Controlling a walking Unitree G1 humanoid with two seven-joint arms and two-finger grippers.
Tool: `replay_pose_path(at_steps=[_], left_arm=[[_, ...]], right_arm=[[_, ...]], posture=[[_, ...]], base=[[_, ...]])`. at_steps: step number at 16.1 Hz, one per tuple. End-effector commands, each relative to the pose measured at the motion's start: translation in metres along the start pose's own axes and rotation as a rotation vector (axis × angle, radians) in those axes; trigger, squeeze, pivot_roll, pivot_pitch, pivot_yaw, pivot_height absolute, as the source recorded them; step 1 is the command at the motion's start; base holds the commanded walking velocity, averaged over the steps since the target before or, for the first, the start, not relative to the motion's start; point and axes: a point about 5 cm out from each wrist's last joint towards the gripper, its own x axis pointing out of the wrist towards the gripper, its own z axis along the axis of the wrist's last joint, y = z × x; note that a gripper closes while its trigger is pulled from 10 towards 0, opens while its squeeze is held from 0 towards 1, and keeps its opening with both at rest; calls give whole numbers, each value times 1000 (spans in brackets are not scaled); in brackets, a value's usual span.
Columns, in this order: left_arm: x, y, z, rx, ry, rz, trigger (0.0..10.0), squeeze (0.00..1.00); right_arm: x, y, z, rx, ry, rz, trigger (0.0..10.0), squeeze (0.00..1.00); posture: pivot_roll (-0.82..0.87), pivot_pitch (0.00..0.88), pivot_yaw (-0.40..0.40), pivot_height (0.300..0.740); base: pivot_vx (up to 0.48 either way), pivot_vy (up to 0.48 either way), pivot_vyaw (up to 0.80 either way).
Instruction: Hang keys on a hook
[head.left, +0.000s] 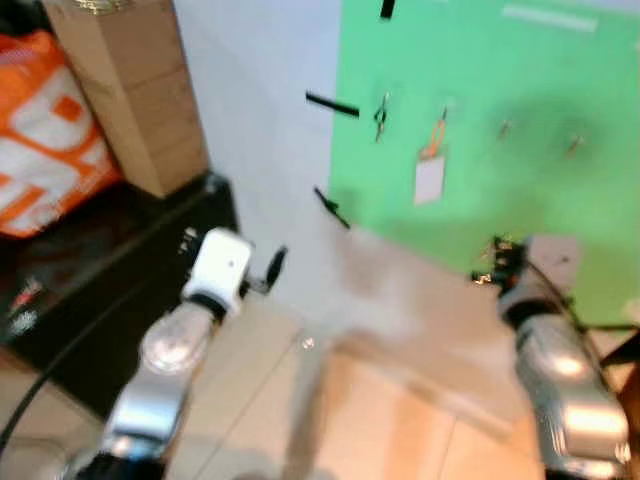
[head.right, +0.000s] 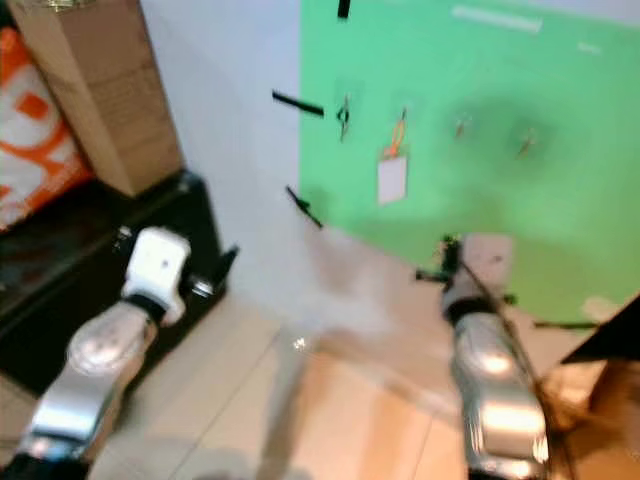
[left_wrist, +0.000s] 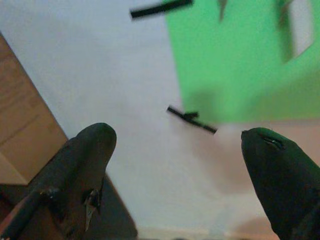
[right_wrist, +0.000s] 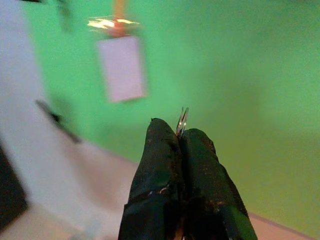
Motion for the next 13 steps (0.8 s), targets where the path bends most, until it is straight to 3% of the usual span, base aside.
replay_pose_path(at_steps=[1,6,10,13], left_arm=[[3,-1,5,-5,-15,-11,10000,0],[4,-3,6,11,-12,-89,10000,0],[6,-3,6,15,-11,-106,10000,0],[7,-5,7,17,-11,-130,10000,0]], right_arm=[[1,1,4,1,-18,14,10000,0],[5,7,7,3,-30,30,10000,0],[7,10,10,-8,-44,62,10000,0],[10,16,13,-39,-58,105,10000,0]], posture=[[-87,0,-6,740],[-86,0,3,740],[-86,0,6,740],[-81,0,4,740]], base=[[337,0,0],[340,0,0],[337,0,-800],[340,0,0]])
